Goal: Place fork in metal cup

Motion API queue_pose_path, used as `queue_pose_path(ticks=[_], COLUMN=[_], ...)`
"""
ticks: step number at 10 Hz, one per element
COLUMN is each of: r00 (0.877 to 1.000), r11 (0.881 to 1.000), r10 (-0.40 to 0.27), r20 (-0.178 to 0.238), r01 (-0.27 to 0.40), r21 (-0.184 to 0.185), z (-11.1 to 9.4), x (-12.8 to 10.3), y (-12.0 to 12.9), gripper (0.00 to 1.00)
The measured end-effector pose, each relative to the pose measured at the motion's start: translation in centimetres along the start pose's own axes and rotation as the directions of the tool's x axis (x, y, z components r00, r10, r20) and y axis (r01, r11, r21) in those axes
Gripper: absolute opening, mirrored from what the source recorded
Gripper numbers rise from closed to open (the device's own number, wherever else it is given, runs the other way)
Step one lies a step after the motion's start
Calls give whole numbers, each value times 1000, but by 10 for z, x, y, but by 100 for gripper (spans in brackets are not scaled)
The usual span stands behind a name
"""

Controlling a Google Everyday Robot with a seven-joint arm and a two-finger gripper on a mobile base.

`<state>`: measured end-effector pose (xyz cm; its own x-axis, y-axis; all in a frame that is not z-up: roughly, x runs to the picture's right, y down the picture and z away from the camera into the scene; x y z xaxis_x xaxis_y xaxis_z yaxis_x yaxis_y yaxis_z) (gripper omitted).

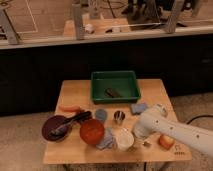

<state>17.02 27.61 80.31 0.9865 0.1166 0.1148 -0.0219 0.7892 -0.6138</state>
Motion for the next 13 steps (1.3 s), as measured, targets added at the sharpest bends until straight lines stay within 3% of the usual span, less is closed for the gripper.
queue_pose_path(ticks=[1, 4, 6, 7, 9, 11, 12, 13], r00=[1000, 1000, 999, 999, 999, 994, 988, 974], r11=[1000, 1000, 999, 999, 999, 998, 997, 996], r10=[-7, -3, -8, 1, 19, 52, 66, 85], r20=[-5, 3, 31, 33, 50, 101, 139, 212], r01=[7, 3, 9, 1, -16, -48, -61, -79], r21=[4, -4, -44, -53, -49, -42, -35, -33], z=[-2, -2, -3, -11, -40, -92, -109, -125], x=[1, 0, -14, -10, -9, -4, -1, 4], y=[-1, -2, -11, -13, -21, -34, -39, -45], gripper=[2, 0, 0, 0, 0, 0, 0, 0])
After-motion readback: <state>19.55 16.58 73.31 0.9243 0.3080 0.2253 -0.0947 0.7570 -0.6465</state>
